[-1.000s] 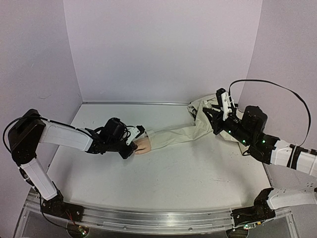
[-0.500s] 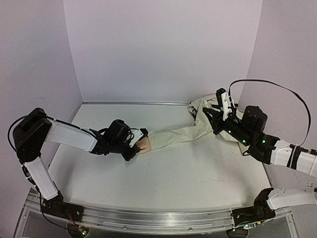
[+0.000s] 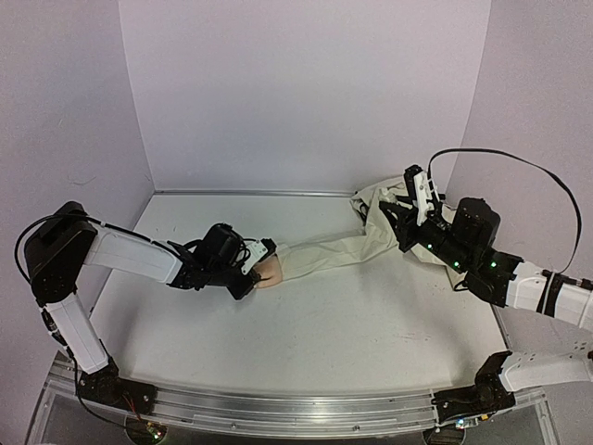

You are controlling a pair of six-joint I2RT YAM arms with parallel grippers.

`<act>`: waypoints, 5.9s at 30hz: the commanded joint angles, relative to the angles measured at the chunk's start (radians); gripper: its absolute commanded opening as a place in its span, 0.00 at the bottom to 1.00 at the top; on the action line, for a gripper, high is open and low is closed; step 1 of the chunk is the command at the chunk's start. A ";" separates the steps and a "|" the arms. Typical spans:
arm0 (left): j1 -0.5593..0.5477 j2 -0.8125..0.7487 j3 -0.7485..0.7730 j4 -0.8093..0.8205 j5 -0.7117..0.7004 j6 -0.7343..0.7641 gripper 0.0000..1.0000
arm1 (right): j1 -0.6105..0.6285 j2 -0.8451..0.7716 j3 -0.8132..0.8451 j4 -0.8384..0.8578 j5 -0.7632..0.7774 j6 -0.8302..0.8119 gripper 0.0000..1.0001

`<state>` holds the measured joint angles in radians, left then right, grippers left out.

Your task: Paint the nails

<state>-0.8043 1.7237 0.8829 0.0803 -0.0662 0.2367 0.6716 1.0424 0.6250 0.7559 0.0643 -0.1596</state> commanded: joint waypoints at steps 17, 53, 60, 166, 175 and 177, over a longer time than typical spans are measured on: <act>-0.001 -0.043 -0.034 0.047 -0.040 0.013 0.00 | -0.006 -0.005 0.009 0.088 -0.006 0.012 0.00; -0.001 -0.032 0.000 0.095 0.033 -0.025 0.00 | -0.008 -0.001 0.012 0.090 -0.012 0.011 0.00; -0.001 -0.022 0.008 0.097 0.032 -0.022 0.00 | -0.008 -0.001 0.012 0.089 -0.012 0.012 0.00; -0.001 -0.024 -0.036 0.080 -0.039 -0.027 0.00 | -0.012 -0.001 0.012 0.091 -0.018 0.015 0.00; -0.001 -0.083 -0.088 0.078 -0.069 -0.026 0.00 | -0.011 -0.005 0.009 0.090 -0.020 0.017 0.00; -0.001 -0.107 -0.096 0.077 -0.071 -0.030 0.00 | -0.011 -0.005 0.008 0.090 -0.022 0.018 0.00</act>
<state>-0.8043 1.6993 0.8021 0.1314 -0.1089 0.2096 0.6659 1.0481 0.6250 0.7563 0.0490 -0.1562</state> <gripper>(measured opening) 0.146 0.219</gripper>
